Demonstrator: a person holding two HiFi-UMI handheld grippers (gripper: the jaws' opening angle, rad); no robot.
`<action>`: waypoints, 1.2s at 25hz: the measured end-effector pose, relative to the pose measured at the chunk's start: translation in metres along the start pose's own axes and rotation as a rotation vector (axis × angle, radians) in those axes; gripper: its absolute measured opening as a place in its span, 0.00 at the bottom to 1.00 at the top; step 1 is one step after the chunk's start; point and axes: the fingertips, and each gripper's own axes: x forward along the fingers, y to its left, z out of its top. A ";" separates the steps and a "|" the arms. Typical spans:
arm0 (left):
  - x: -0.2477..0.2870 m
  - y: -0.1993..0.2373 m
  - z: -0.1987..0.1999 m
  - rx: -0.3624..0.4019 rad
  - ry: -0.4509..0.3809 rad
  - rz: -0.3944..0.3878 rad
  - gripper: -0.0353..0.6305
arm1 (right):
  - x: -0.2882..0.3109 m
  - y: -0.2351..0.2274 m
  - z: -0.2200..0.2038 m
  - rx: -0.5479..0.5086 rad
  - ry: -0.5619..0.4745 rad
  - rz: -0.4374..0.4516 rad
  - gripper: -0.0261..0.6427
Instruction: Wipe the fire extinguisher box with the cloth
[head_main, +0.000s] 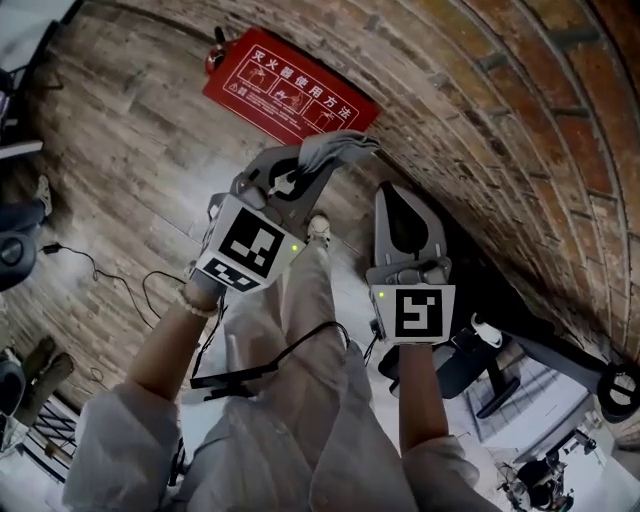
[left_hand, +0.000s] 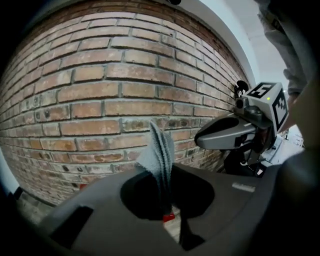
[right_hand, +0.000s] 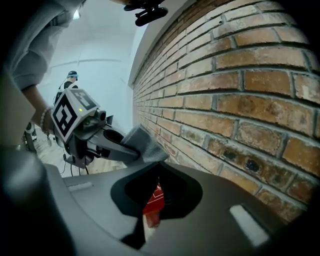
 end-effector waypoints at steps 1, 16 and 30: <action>0.008 0.000 -0.005 0.001 0.006 -0.008 0.07 | 0.003 -0.002 -0.005 0.001 0.003 -0.007 0.05; 0.124 0.021 -0.072 -0.048 0.097 -0.044 0.07 | 0.031 -0.022 -0.068 0.069 0.073 -0.053 0.05; 0.193 0.034 -0.112 -0.153 0.247 -0.093 0.07 | 0.040 -0.024 -0.091 0.109 0.096 -0.063 0.05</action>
